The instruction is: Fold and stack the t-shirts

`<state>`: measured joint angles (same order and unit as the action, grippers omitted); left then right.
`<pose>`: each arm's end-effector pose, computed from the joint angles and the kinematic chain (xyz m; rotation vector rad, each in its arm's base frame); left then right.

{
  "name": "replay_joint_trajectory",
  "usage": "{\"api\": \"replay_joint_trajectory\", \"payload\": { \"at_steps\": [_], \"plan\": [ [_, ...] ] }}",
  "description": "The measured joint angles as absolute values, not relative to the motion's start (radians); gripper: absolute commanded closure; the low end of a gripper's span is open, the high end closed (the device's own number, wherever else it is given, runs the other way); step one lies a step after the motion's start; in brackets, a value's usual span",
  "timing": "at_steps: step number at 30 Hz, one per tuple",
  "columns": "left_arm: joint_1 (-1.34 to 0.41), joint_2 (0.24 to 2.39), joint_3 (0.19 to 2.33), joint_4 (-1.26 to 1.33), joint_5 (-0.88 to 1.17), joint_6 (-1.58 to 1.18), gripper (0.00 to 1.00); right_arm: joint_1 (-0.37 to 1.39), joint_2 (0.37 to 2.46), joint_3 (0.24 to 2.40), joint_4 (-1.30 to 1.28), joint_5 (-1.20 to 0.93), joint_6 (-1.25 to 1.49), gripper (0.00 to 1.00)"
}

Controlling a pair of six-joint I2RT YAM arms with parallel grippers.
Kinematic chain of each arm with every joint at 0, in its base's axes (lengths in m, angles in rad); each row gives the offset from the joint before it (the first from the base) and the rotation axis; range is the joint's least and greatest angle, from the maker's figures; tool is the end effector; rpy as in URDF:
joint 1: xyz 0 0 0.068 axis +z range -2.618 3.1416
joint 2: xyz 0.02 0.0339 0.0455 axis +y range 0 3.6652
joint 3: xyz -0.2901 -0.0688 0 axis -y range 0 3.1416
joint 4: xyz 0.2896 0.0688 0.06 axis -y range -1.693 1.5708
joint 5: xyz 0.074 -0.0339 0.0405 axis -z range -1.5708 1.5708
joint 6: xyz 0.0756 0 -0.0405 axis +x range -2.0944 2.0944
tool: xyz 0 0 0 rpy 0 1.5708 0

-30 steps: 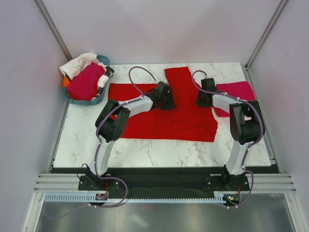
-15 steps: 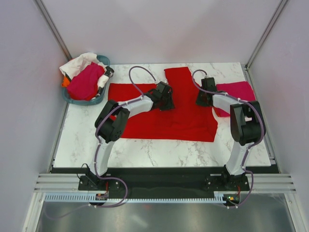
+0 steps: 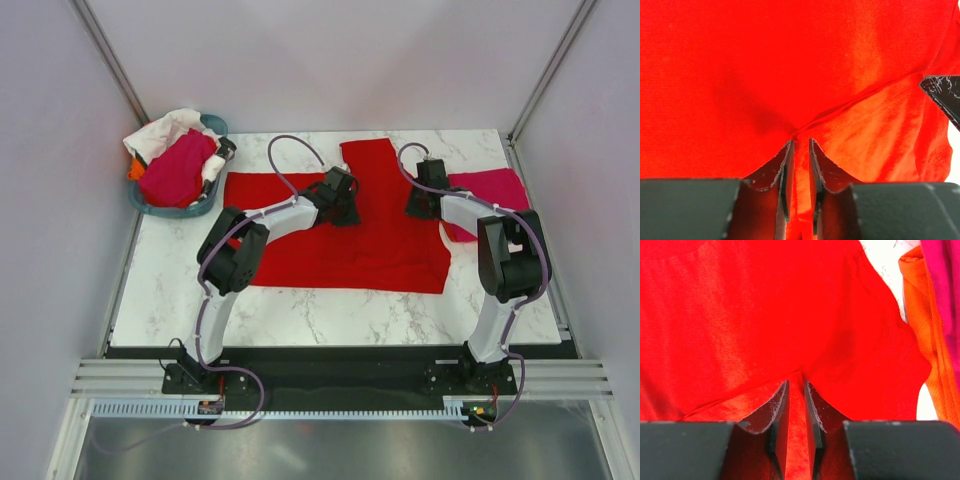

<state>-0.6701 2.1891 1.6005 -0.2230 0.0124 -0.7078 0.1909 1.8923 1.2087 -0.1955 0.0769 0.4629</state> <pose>0.4425 -0.3518 0.1305 -0.0407 2.4870 -0.6428 0.4619 0.0834 0.1373 0.3667 2.4286 0.1947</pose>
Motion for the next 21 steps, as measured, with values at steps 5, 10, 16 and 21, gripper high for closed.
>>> {"api": "replay_joint_trajectory", "payload": {
  "at_steps": [5,10,16,21],
  "plan": [
    [-0.67,2.2,1.605,-0.225,0.019,-0.708,0.73,0.192,1.892,1.209,-0.196,0.076,0.463,0.79],
    [-0.67,2.201,1.605,-0.234,0.025,-0.707,0.73,0.192,1.892,1.209,-0.196,0.076,0.457,0.91],
    [-0.67,2.201,1.605,-0.248,0.025,-0.705,0.73,0.193,1.892,1.209,-0.196,0.077,0.455,0.76],
    [-0.67,2.206,1.615,-0.258,0.028,-0.705,0.83,0.192,1.894,1.209,-0.196,0.078,0.451,0.8]
  ]
}}
